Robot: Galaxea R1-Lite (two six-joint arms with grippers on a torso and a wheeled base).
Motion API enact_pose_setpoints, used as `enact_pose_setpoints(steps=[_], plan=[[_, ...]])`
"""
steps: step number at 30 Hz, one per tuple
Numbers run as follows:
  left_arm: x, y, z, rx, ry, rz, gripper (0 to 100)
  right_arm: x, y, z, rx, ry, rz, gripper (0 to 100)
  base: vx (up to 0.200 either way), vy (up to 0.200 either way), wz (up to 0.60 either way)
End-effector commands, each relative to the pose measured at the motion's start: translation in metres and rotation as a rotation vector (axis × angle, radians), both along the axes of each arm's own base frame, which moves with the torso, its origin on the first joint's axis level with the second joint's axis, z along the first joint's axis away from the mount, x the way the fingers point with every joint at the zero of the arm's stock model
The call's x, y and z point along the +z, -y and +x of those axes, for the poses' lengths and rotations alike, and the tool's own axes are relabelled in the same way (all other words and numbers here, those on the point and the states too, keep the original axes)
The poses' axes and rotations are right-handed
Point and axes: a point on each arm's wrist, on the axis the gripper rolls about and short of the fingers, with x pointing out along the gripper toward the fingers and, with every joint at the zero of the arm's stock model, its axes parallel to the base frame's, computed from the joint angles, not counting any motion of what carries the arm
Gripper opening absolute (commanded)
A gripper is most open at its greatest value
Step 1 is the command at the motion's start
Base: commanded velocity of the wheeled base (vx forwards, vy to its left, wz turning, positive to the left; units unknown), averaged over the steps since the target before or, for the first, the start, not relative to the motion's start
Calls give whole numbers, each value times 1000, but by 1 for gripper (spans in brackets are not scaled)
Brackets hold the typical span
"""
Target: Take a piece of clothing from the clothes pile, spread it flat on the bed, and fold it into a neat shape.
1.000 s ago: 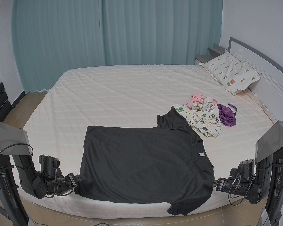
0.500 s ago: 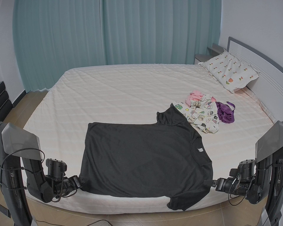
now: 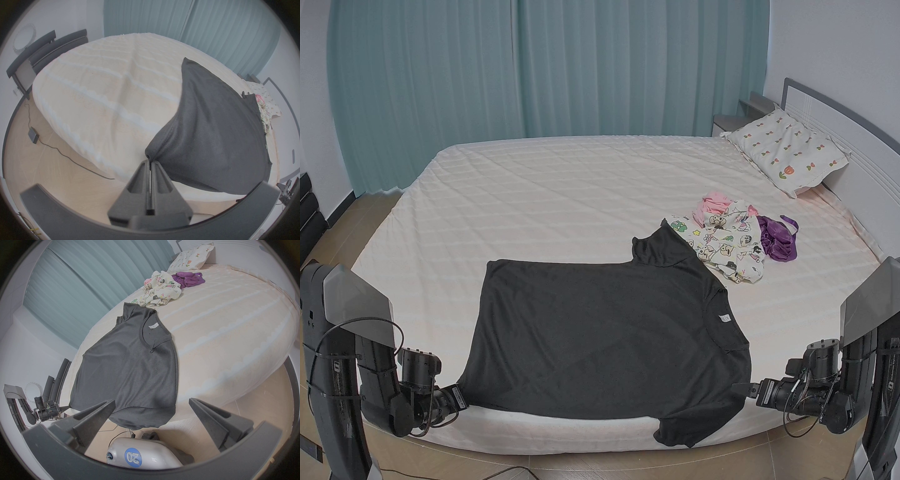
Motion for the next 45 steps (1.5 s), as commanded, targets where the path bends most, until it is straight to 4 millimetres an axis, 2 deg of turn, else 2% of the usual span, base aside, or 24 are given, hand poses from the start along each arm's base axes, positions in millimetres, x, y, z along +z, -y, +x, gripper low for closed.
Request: enact_pose_setpoints(steps=[1,5,12,25,26,30,36,41,45], plan=[[1,-8,-1,32,-1,21,0,1,0,1,1,10,1,100,0,0,0],[7,-9,-1,35,20,20,0,1,0,1,1,10,1,100,0,0,0],[7,-9,-12,5,-18,28,0,1,0,1,1,10,1,100,0,0,0],[6,-12,-12,-27,-26,-53,0,1,0,1,0,9,2,100,0,0,0],[6,-12,-12,-27,-26,-53,100,1,0,1,0,9,2,100,0,0,0],[9,-12,-19,-42,-34,-55,100,1,0,1,0,9,2,100,0,0,0],[19,-9,-21,-108,-3,-162,100,1,0,1,0,9,2,100,0,0,0],[17,-3,-6,-53,33,-230,100,1,0,1,1,9,3,100,0,0,0],[12,-3,-5,-34,20,-224,100,1,0,1,1,9,3,100,0,0,0]])
